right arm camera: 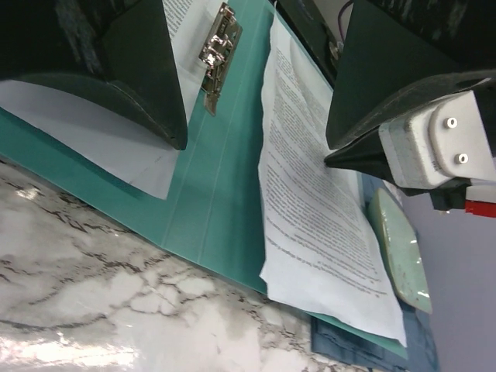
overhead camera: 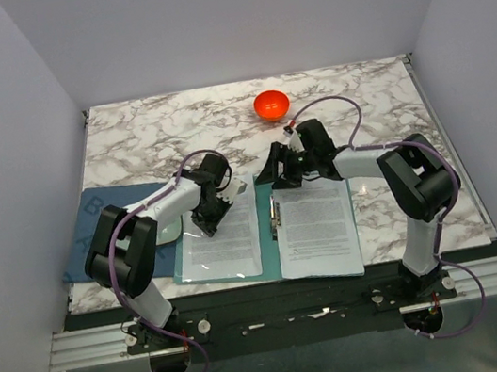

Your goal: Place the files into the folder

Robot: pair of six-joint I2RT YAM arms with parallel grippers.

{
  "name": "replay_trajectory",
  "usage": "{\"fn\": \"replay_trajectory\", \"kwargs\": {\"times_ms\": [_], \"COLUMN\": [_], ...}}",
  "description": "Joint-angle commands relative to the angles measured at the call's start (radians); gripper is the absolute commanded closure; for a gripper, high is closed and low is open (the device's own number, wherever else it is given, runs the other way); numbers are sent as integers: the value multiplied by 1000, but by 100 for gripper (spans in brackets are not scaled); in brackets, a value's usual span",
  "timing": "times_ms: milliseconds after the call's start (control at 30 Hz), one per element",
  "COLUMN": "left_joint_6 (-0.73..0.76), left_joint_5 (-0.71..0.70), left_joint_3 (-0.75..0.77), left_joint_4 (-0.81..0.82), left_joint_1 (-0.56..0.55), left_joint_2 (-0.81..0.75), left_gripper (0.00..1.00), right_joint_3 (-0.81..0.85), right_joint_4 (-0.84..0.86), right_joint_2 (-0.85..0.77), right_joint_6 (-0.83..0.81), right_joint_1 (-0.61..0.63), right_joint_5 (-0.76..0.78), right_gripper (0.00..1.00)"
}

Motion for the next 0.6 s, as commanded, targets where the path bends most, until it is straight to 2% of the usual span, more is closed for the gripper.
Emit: {"fn": "replay_trajectory", "kwargs": {"times_ms": [0,200,567], "left_joint_6": [13,16,20], "left_joint_5": [-19,-17,-19], "left_joint_3": [-28,-31,-30], "left_joint_4": [-5,-10,-14], "left_joint_1": [2,2,2], "left_joint_2": [26,24,26], "left_gripper": [84,84,85], "right_joint_3": [-1,-15,-29], "right_joint_4": [79,85,112], "right_joint_2": [31,56,62], "right_joint_6": [16,11,19], "right_joint_1": [15,13,15], "right_joint_5": [-62,-73,-88], "right_gripper": [21,25,24]}}
